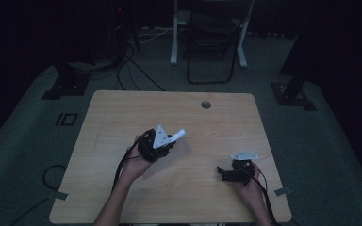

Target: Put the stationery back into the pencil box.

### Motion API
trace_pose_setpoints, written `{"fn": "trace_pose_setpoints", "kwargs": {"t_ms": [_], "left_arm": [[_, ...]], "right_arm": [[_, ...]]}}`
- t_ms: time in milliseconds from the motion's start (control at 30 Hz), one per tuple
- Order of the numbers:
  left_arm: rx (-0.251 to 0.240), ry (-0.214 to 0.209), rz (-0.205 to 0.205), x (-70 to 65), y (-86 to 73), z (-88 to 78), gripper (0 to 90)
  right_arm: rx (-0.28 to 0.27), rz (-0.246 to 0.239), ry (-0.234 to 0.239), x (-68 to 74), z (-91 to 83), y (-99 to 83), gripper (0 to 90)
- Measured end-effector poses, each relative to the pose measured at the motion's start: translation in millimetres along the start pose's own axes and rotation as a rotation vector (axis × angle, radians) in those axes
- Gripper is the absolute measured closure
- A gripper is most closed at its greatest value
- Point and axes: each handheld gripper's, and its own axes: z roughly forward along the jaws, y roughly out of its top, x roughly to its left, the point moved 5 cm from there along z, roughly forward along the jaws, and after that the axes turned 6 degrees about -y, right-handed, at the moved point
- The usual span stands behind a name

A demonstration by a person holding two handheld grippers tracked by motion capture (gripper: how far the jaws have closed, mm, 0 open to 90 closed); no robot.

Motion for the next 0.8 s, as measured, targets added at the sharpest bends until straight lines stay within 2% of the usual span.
{"fn": "trace_pose_setpoints", "kwargs": {"t_ms": [800], "left_arm": [[0.069, 0.001, 0.0, 4.3, -12.4, 20.2, 70.8]], "right_arm": [[-0.001, -0.001, 0.0, -0.1, 0.1, 0.1, 12.5]]}}
